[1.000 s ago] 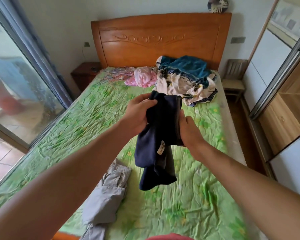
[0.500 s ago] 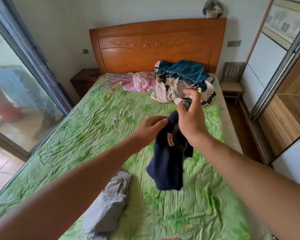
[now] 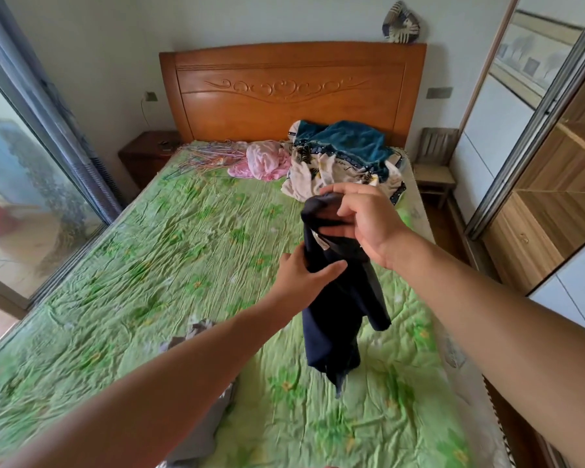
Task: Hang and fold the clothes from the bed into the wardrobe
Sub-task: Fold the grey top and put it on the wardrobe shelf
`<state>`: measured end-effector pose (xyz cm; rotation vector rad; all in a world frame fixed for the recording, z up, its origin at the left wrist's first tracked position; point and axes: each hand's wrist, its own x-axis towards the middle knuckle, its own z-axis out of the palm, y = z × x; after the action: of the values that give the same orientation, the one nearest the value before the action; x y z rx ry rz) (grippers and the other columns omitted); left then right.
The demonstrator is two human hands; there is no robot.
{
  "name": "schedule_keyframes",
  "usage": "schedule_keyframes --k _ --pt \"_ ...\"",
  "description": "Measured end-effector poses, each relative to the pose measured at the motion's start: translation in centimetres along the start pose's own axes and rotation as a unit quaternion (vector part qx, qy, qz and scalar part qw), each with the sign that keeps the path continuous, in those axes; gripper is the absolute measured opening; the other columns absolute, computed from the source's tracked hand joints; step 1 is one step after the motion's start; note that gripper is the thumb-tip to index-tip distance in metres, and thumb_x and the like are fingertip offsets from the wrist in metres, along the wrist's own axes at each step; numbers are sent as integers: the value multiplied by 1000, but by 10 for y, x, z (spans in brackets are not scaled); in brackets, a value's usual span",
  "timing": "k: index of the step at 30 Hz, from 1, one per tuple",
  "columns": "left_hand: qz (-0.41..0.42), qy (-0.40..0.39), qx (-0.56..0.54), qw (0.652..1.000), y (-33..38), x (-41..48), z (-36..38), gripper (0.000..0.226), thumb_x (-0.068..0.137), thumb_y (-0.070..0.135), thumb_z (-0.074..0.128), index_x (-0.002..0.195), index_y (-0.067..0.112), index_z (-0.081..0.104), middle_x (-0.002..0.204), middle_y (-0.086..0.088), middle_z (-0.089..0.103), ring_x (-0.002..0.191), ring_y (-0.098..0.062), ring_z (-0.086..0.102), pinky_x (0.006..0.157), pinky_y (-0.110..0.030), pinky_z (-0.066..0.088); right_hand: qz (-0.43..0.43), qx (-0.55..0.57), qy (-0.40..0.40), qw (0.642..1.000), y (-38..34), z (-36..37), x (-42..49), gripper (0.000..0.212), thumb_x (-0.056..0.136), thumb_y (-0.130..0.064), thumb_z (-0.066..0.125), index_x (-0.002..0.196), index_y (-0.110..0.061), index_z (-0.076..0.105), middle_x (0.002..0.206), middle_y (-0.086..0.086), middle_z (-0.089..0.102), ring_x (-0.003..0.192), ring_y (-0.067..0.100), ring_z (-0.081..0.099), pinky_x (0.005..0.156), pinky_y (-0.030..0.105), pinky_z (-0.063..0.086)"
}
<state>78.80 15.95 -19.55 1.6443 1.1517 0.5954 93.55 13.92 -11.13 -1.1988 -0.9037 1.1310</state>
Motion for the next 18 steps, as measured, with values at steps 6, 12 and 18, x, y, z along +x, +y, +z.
schedule_keyframes --k 6,12,18 --pt "-1 96 -104 990 38 20 2 50 73 35 77 116 20 58 102 -3 69 93 -19 68 84 -42 58 -155 -337 54 927 -19 0 4 25 89 -2 58 101 -18 72 95 5 74 89 21 72 70 36 63" --pt "63 133 77 986 39 35 -37 21 80 8 59 67 22 51 57 9 50 52 -9 46 48 -26 31 -277 -566 152 761 -46 -30 6 20 89 -27 53 103 -20 66 91 8 73 88 36 67 71 41 54" --pt "157 91 272 945 27 44 -93 22 84 6 61 104 14 67 82 0 62 78 -27 60 62 -30 38 -282 -610 228 705 -52 -60 18 22 91 -29 66 101 -9 67 103 17 55 99 37 55 79 41 47"
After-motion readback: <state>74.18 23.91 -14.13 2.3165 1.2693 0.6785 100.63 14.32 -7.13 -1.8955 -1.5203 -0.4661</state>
